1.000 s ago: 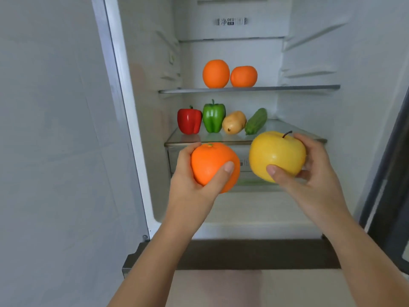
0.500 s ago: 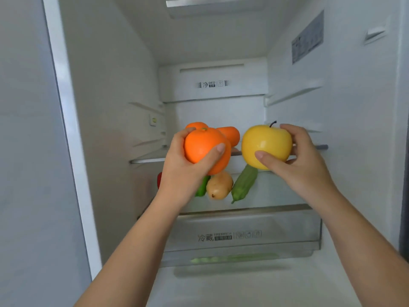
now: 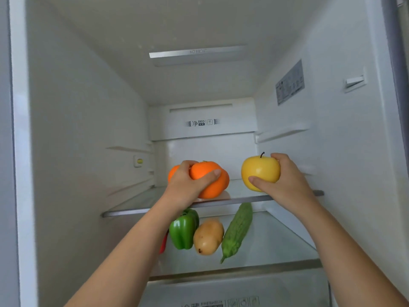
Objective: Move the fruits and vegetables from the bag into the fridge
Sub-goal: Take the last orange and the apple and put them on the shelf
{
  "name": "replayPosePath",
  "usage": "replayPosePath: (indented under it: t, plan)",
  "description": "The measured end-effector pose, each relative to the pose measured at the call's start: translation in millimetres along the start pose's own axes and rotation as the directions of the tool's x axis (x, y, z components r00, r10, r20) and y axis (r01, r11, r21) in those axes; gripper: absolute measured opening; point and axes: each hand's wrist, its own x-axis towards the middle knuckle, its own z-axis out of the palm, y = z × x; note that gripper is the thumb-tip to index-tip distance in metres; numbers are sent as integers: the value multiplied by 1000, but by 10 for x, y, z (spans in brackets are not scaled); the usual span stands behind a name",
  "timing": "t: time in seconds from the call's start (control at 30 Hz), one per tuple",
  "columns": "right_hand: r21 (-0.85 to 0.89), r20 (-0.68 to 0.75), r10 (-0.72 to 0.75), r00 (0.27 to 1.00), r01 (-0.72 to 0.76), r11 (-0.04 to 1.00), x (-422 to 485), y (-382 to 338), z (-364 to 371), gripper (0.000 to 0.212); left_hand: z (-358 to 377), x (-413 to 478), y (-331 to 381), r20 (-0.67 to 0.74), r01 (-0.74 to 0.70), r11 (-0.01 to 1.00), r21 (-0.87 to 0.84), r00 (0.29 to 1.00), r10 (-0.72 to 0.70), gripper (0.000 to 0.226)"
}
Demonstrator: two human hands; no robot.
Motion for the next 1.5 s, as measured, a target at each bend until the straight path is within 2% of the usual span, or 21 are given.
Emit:
replayPosePath:
  t: [0.23,0.37,0.47,0.73,0.93,1.5]
  plan:
    - [-120,63,5,998,2,993,110,41,156,79,-21,123,-118,137,35,999,37,990,-40,58]
    - [-187,74,17,997,-3,982,156,44,190,80,-18,191,-168,177,15,996,84,984,-30,70]
    - [-240,81,26,996,-6,971,195,53,210,80,-30,225,-192,175,16,997,71,984,-28,81]
    - [-285,125,47,991,-10,959,250,44,222,83,-19,276,-263,90,-14,995,102,996,5,71]
    - [-289,119,70,990,-33,957,244,58,227,85,34,253,-253,-2,-131,949,287,990,138,72]
    - [-291,115,57,992,-22,957,227,63,229,83,36,224,-242,108,-185,923,336,982,157,67]
